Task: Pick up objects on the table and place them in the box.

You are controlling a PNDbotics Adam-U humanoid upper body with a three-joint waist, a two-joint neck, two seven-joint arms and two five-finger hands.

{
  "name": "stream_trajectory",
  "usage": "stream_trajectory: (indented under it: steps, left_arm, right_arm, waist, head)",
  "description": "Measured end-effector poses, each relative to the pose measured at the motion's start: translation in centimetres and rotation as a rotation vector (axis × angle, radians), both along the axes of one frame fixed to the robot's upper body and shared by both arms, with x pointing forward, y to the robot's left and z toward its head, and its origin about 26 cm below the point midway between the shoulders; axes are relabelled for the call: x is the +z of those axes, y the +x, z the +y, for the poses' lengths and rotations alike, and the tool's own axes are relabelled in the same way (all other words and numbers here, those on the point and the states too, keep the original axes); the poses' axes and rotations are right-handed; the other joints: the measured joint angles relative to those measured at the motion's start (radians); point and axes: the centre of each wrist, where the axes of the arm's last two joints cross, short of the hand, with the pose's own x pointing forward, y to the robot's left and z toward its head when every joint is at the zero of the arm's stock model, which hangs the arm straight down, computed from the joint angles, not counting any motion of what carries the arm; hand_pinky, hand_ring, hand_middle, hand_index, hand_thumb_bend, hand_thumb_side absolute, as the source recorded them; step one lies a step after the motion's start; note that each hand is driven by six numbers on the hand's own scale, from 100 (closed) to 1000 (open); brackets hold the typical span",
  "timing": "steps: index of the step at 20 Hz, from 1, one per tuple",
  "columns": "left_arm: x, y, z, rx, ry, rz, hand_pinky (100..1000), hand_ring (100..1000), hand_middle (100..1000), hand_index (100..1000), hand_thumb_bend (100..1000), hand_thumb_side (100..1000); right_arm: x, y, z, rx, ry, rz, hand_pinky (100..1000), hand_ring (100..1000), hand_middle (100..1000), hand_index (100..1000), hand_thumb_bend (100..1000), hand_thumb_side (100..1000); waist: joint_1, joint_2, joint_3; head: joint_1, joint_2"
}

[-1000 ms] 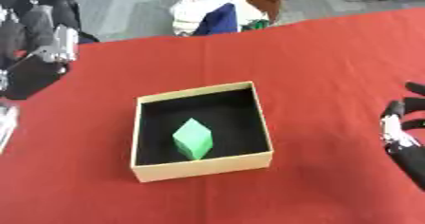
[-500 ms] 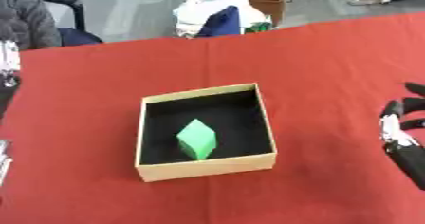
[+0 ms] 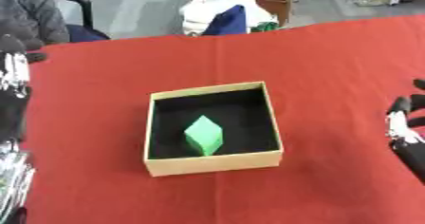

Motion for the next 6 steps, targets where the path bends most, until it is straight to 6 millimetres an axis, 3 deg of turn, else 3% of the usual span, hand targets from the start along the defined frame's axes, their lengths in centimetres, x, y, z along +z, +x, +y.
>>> stream_trajectory:
  steps: [6]
  left_arm:
    - [-0.47, 0.08, -0.59, -0.018, -0.023, 0.002, 660, 670, 664, 801, 100, 521]
  right_arm:
    - [-0.01, -0.01, 0.01, 0.001, -0.001, 0.004, 530, 783, 509, 831, 100, 493]
  waist:
    - [-0.007, -0.004, 0.004]
  head:
    - [0.022, 0.063]
